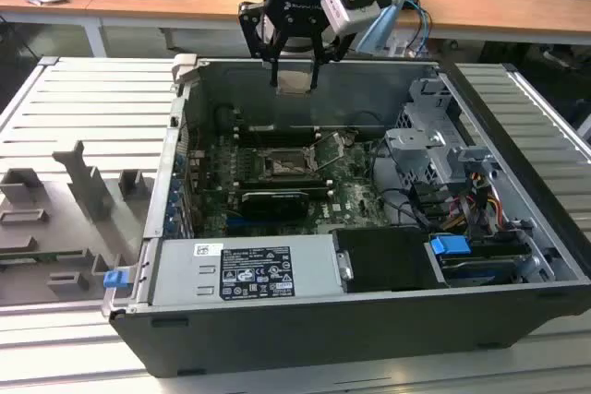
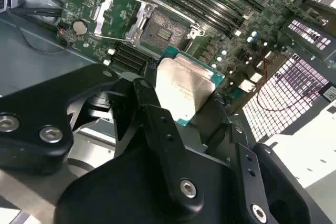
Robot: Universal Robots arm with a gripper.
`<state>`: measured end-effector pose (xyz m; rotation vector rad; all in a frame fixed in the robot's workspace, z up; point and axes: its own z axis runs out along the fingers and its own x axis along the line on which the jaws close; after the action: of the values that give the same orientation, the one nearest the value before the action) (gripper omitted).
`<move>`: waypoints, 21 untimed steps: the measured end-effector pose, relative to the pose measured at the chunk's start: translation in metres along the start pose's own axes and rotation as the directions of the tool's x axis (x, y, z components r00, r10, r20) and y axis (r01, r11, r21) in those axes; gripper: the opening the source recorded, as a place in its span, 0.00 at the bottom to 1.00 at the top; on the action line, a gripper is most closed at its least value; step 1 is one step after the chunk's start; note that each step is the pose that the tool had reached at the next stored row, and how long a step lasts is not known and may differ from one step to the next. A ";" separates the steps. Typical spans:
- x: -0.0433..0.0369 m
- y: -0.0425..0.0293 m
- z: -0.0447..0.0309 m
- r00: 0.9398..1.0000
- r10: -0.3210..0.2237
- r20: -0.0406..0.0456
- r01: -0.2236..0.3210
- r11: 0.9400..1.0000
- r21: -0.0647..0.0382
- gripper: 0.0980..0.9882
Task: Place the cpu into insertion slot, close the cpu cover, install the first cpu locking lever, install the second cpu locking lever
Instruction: 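Place the cpu into insertion slot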
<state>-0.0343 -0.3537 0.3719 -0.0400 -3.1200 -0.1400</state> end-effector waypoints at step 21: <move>0.0000 -0.0001 0.0010 0.979 0.202 0.018 -0.202 0.979 -0.006 0.50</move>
<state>-0.0343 -0.3537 0.3708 -0.3596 -3.1086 -0.1424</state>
